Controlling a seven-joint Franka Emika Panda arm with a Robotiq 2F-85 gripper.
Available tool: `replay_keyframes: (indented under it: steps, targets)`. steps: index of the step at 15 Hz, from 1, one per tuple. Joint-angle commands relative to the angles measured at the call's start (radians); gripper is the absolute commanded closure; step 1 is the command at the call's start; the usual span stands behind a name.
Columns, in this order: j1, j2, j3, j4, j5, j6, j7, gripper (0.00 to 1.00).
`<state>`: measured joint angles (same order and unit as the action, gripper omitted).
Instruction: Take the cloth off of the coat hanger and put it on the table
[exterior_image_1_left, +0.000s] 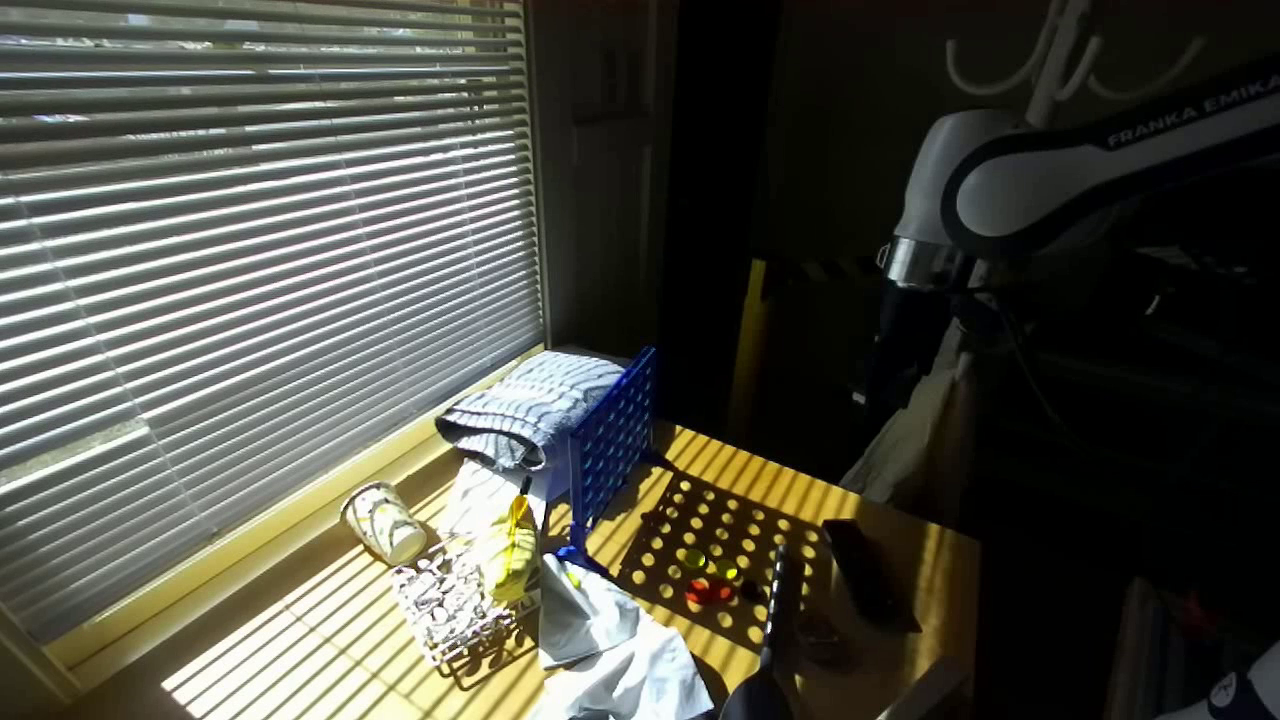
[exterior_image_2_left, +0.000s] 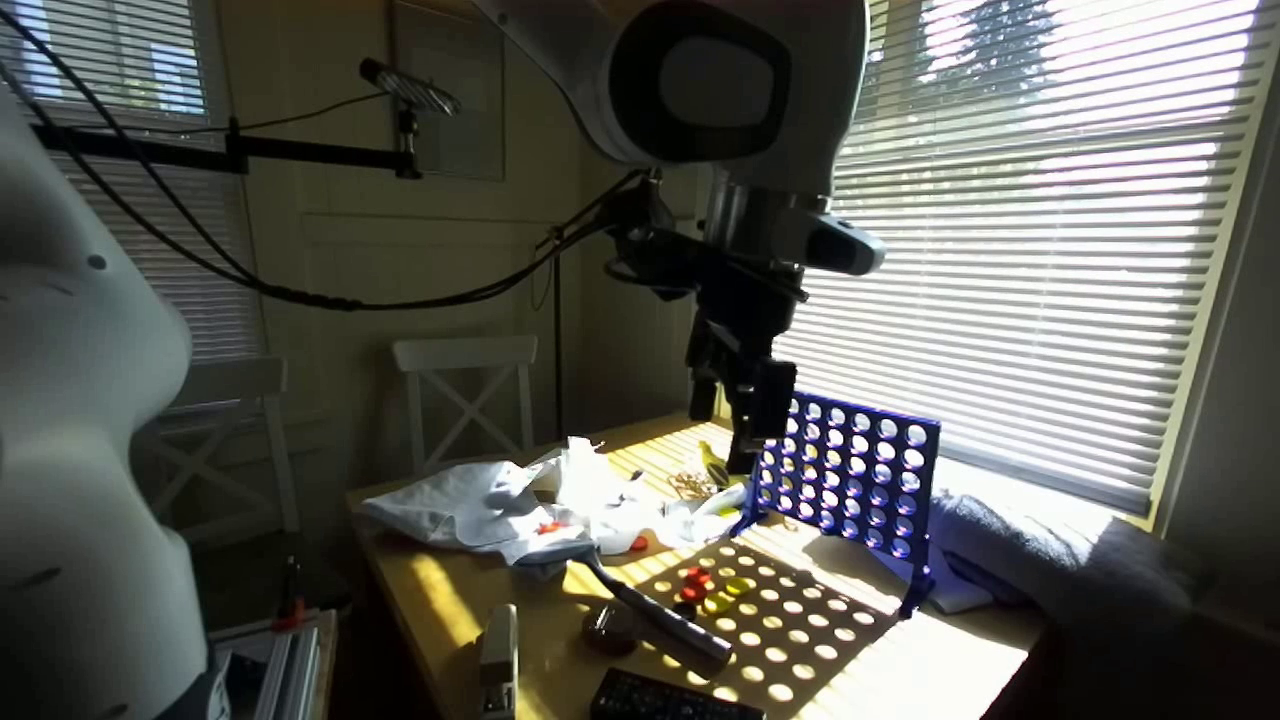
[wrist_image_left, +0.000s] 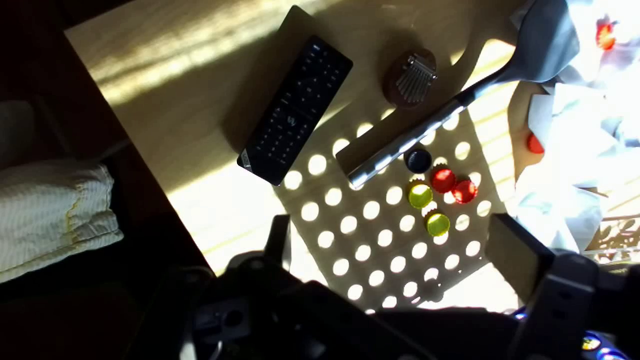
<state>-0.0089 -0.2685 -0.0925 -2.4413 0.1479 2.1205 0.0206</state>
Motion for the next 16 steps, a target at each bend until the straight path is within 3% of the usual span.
replay_keyframes:
  steps: [1, 3, 8, 13, 16]
  targets:
    - [-0.013, 0.000, 0.013, 0.001, 0.004, -0.002, -0.003, 0.00]
    - [-0.013, 0.000, 0.013, 0.001, 0.004, -0.002, -0.003, 0.00]
    - [-0.102, 0.031, 0.075, -0.067, -0.315, 0.220, 0.258, 0.00]
    - [-0.178, 0.070, 0.077, -0.127, -0.502, 0.407, 0.460, 0.00]
    - [-0.230, 0.094, 0.075, -0.143, -0.619, 0.456, 0.590, 0.00]
